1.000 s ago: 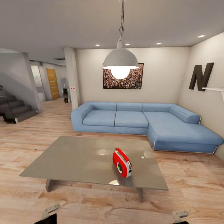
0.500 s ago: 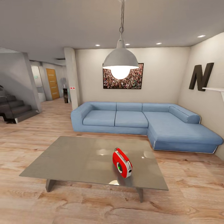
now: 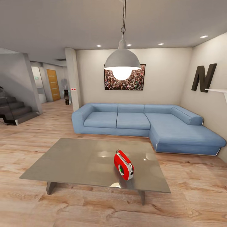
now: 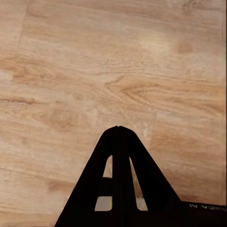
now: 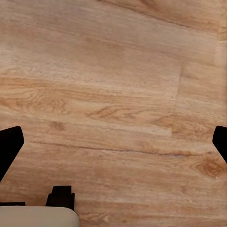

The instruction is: Turn on the radio receiver that's on the table in the living room.

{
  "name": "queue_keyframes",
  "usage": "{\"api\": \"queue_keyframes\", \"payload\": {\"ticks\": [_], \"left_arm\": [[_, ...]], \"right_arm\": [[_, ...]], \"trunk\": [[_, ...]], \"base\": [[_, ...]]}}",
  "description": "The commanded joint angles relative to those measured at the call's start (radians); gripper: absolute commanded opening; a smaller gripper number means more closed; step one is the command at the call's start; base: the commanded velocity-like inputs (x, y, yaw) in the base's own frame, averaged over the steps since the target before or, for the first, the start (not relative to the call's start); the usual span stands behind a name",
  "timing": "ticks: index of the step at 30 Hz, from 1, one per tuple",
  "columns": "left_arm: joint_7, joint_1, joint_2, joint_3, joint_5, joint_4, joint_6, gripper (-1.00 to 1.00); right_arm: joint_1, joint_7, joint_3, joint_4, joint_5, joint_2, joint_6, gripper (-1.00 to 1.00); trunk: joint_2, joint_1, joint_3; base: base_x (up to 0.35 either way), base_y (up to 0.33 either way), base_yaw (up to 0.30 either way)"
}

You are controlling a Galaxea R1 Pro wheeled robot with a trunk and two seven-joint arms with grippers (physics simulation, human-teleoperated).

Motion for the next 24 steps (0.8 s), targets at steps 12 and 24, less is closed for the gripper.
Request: {"api": "queue_keyframes", "payload": {"ticks": [12,24], "left_arm": [[0.0,0.002,-0.029,0.0,0.002,0.0,0.001,-1.0],[-0.002,0.002,-0.035,0.0,0.005,0.0,-0.002,-1.0]], "right_arm": [[0.0,0.0,0.0,0.0,0.0,0.0,0.0,1.0],[0.0,0.0,0.0,0.0,0.0,0.0,0.0,1.0]], "trunk": [[0.0,0.0,0.0],[0.0,0.0,0.0]], "base": [[0.0,0.0,0.0],[0.0,0.0,0.0]]}}
